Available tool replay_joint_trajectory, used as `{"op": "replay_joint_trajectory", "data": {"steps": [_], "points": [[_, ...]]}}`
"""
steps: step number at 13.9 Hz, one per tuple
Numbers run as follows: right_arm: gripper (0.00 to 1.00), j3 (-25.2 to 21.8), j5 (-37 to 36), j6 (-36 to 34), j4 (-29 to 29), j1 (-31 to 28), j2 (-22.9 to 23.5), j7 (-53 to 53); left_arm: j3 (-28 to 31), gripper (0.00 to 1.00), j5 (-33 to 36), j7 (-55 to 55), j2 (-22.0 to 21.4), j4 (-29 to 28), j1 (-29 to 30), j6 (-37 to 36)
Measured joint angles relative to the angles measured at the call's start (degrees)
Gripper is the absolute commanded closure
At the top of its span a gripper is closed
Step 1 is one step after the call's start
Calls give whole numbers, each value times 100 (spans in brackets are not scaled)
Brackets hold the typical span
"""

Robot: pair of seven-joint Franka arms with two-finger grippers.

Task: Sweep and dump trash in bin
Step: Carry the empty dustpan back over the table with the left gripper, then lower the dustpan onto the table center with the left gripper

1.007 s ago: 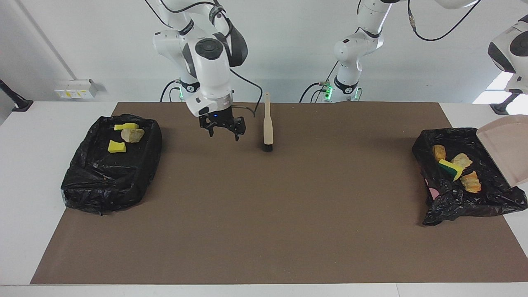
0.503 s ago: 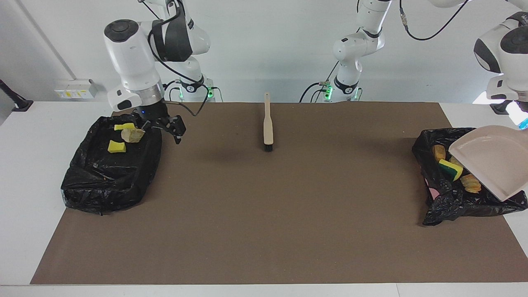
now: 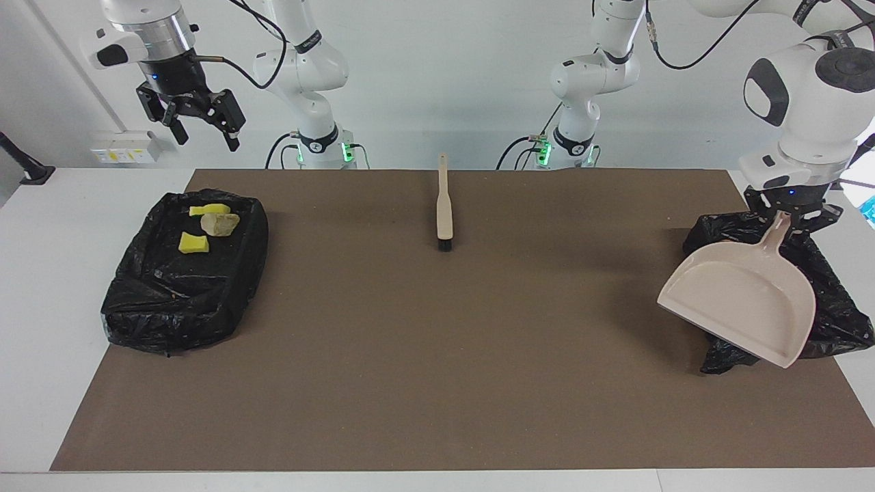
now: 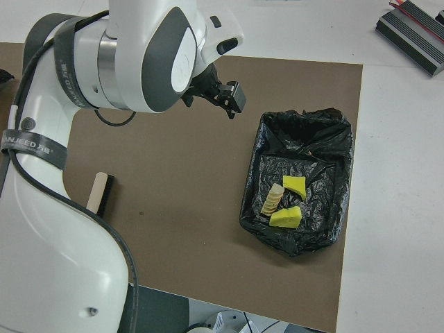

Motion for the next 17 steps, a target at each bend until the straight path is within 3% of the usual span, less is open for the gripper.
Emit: {"op": "replay_joint_trajectory", "data": {"steps": [8, 17], "points": [[0, -28, 0, -82, 0, -5, -22, 0, -43, 100, -988, -3233, -93, -70, -1331, -352], [0, -46, 2, -167, 17, -9, 1, 0, -46, 100, -1276, -4353, -57, -237, -2815, -100]]}}
